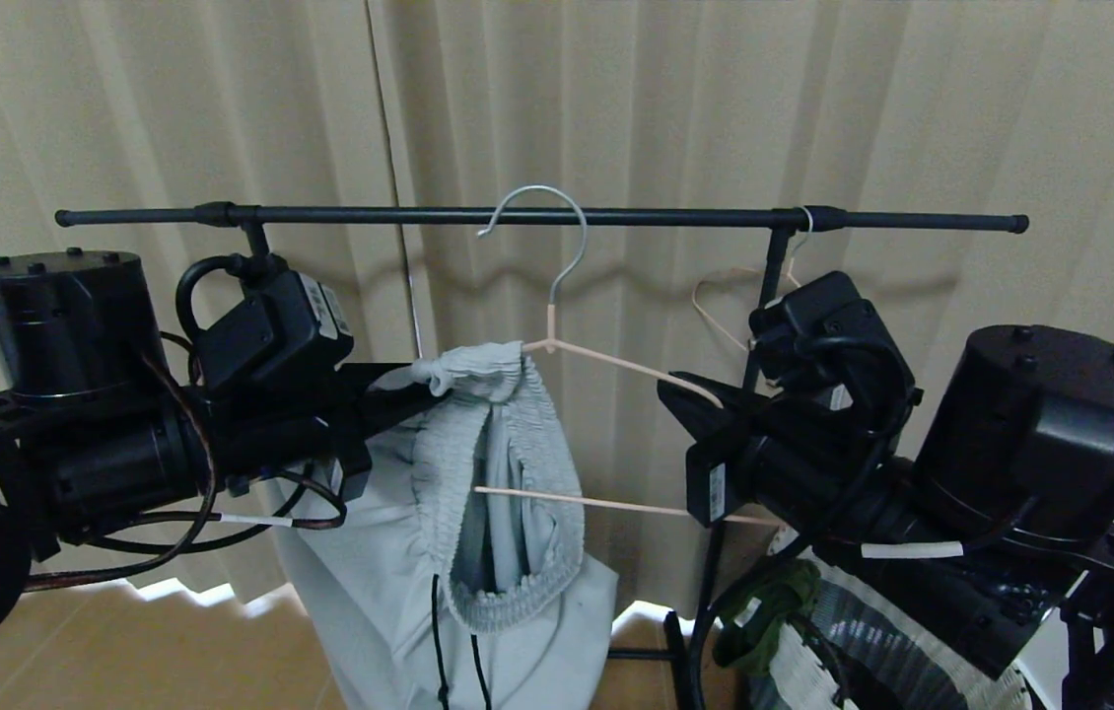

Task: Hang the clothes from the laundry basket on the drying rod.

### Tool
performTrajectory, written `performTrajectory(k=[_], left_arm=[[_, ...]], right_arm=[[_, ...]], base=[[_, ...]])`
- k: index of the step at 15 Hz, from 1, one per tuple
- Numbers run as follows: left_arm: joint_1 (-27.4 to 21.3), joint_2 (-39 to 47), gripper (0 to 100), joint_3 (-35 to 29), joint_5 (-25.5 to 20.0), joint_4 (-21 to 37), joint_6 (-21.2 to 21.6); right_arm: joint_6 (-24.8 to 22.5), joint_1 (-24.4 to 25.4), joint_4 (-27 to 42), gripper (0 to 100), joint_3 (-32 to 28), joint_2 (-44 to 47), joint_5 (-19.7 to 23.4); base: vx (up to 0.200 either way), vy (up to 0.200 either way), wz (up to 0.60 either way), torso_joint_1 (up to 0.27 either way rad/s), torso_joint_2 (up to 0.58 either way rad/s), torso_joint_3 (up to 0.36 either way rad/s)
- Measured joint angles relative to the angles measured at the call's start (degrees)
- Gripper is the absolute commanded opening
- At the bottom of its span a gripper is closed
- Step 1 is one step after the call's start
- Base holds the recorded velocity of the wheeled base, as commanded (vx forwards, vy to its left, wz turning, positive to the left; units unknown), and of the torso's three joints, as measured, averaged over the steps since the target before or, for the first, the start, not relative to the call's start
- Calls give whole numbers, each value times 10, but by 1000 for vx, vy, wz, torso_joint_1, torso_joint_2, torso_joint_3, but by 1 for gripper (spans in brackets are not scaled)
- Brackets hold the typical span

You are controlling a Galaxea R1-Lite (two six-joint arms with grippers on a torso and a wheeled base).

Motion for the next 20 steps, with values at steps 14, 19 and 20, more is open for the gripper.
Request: performTrajectory(k=[14, 19, 20], left_arm=[[22, -18, 0, 16, 147, 0, -141], [7, -62, 0, 15, 148, 0, -232], [6, -71, 0, 15, 148, 0, -237]], right_arm=[[-12, -50, -57, 100, 141, -72, 212], [60, -66, -50, 100, 179, -61, 251], [67, -66, -52, 100, 175, -47, 250]], base=[[0, 0, 0, 0, 0, 0], [0, 0, 0, 0, 0, 0], [0, 0, 0, 0, 0, 0]])
